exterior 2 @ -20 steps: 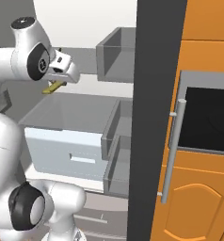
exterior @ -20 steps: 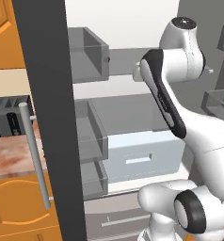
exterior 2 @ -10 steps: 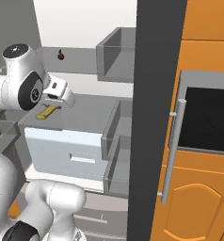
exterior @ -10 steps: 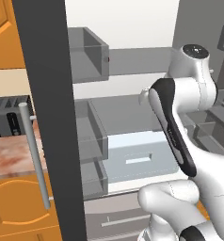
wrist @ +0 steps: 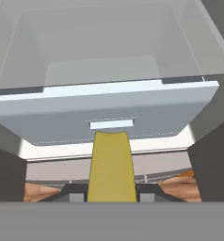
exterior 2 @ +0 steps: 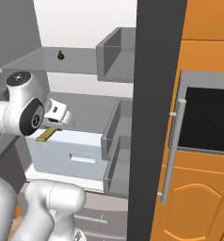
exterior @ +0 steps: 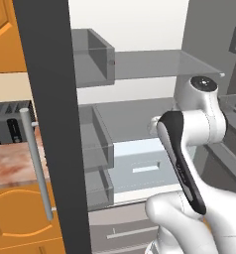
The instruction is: Retrieve the butter from the fridge and place it on a plate on the dining table. Then retrieve the butter knife by the fridge and place it near the plate.
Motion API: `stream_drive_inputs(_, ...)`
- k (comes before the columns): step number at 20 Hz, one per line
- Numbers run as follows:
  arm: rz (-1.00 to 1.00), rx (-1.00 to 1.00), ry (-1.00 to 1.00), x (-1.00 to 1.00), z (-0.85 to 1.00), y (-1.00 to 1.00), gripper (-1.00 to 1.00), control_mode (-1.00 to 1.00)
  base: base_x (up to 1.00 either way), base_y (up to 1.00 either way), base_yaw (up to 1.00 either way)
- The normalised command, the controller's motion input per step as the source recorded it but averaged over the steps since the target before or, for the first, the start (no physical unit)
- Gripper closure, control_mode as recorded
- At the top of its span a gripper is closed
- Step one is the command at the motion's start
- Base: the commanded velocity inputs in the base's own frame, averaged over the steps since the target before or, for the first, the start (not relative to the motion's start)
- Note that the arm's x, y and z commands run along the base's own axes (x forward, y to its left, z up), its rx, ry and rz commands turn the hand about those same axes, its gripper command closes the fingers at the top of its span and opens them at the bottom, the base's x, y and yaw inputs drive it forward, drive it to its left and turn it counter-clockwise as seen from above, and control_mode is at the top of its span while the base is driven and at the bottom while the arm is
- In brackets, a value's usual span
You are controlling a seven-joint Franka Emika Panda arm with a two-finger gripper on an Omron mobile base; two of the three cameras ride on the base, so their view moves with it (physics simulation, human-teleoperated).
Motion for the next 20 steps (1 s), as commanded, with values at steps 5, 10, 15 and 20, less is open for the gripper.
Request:
stream_drive_inputs(5, 0.0, 0.0, 0.1, -0.54, -0.35, -0.03, 1.0, -1.0, 0.0, 0.0, 0.0)
stream_drive_inputs(10, 0.0, 0.0, 0.03, -0.25, -0.16, 0.0, 1.0, -1.0, 0.0, 0.0, 0.0)
stream_drive_inputs(15, 0.0, 0.0, 0.0, -0.19, 0.0, 0.0, 1.0, -1.0, 0.0, 0.0, 0.0)
stream_drive_inputs(20, 0.0, 0.0, 0.0, -0.07, 0.0, 0.0, 1.0, 1.0, -0.42, 0.0, 0.0)
